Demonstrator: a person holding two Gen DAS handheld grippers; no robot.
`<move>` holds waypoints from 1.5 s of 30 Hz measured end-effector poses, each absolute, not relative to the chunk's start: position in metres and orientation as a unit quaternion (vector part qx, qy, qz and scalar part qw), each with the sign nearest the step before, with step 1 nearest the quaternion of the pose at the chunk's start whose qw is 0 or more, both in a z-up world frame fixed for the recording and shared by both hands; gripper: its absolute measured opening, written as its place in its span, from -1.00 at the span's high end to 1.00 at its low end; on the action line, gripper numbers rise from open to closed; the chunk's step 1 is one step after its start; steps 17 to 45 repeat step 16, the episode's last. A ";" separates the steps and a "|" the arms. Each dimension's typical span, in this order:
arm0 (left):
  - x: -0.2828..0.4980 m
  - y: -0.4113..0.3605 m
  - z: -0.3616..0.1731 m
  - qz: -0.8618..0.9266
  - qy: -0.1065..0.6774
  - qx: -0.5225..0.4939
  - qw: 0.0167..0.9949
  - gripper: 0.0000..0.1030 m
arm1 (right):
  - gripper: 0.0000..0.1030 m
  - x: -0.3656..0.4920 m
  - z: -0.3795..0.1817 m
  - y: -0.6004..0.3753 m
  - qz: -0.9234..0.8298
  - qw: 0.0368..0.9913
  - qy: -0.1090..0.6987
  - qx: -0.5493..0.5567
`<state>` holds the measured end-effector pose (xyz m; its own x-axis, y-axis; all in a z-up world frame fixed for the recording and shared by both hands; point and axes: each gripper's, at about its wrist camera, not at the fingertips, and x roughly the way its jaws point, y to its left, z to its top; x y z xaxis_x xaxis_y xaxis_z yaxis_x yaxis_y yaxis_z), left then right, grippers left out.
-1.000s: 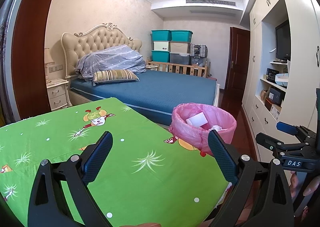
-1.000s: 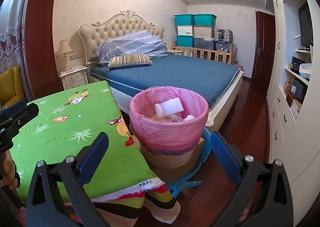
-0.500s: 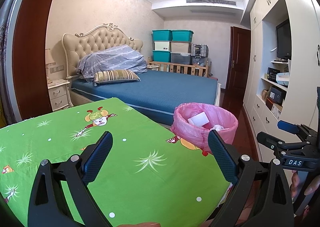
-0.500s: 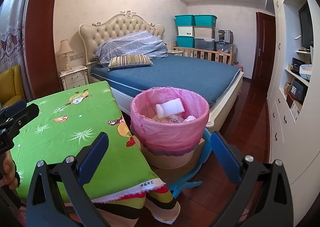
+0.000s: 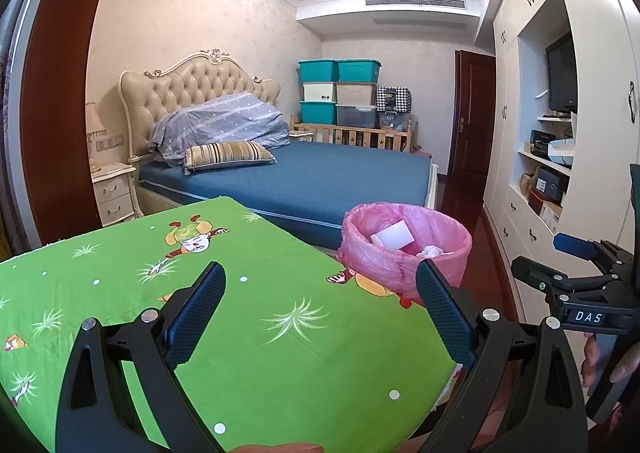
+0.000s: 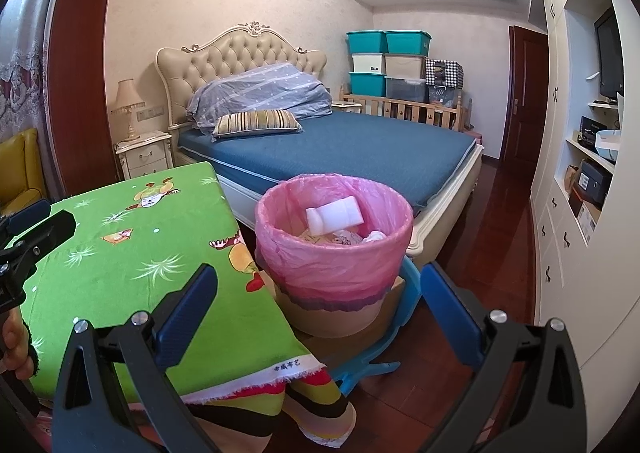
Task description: Collect trash
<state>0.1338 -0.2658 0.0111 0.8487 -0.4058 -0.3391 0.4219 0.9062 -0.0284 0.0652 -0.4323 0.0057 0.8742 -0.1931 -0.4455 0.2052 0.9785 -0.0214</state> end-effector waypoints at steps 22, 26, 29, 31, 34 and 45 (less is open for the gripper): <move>0.156 -0.236 0.009 -0.185 0.231 0.014 0.955 -0.75 | -0.92 0.074 0.006 -0.421 -0.085 0.970 0.229 0.005; 0.156 -0.236 0.009 -0.185 0.231 0.014 0.955 -0.75 | -0.92 0.074 0.006 -0.421 -0.085 0.970 0.229 0.005; 0.156 -0.236 0.009 -0.185 0.231 0.014 0.955 -0.75 | -0.92 0.074 0.006 -0.421 -0.085 0.970 0.229 0.005; 0.156 -0.236 0.009 -0.185 0.231 0.014 0.955 -0.75 | -0.92 0.074 0.006 -0.421 -0.085 0.970 0.229 0.005; 0.156 -0.236 0.009 -0.185 0.231 0.014 0.955 -0.75 | -0.92 0.074 0.006 -0.421 -0.085 0.970 0.229 0.005; 0.156 -0.236 0.009 -0.185 0.231 0.014 0.955 -0.75 | -0.92 0.074 0.006 -0.421 -0.085 0.970 0.229 0.005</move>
